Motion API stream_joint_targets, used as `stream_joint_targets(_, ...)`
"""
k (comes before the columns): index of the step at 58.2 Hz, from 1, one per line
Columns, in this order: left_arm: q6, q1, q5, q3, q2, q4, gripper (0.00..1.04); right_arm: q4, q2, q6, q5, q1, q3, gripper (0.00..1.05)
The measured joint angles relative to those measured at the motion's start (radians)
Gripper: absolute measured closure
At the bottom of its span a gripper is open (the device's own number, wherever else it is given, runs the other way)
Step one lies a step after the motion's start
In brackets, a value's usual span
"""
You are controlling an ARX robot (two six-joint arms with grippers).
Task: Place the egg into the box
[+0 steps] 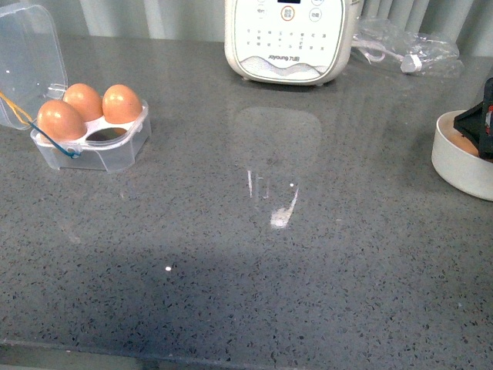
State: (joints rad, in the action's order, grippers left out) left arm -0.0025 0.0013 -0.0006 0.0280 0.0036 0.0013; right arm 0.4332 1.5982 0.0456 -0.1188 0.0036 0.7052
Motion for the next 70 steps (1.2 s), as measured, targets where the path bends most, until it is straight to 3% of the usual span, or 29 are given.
stream_joint_targets(15,0.0,0.0,0.0,0.0,0.0,0.0,0.07,0.011,0.003,-0.001,0.0,-0.005,-0.006,0.07)
stream_joint_targets(23,0.0,0.0,0.0,0.0,0.0,0.0,0.07,0.012,0.004,-0.005,0.004,-0.006,-0.008,0.25)
stream_joint_targets(32,0.0,0.0,0.0,0.0,0.0,0.0,0.07,0.017,-0.001,0.002,0.01,-0.004,-0.021,0.57)
stream_joint_targets(35,0.0,0.0,0.0,0.0,0.0,0.0,0.07,0.017,-0.008,0.008,0.01,0.0,-0.026,0.61)
stream_joint_targets(57,0.0,0.0,0.0,0.0,0.0,0.0,0.07,-0.02,-0.114,0.034,0.023,0.041,-0.029,0.62)
stream_joint_targets(70,0.0,0.0,0.0,0.0,0.0,0.0,0.07,-0.031,-0.095,0.019,-0.002,0.129,0.1,0.62)
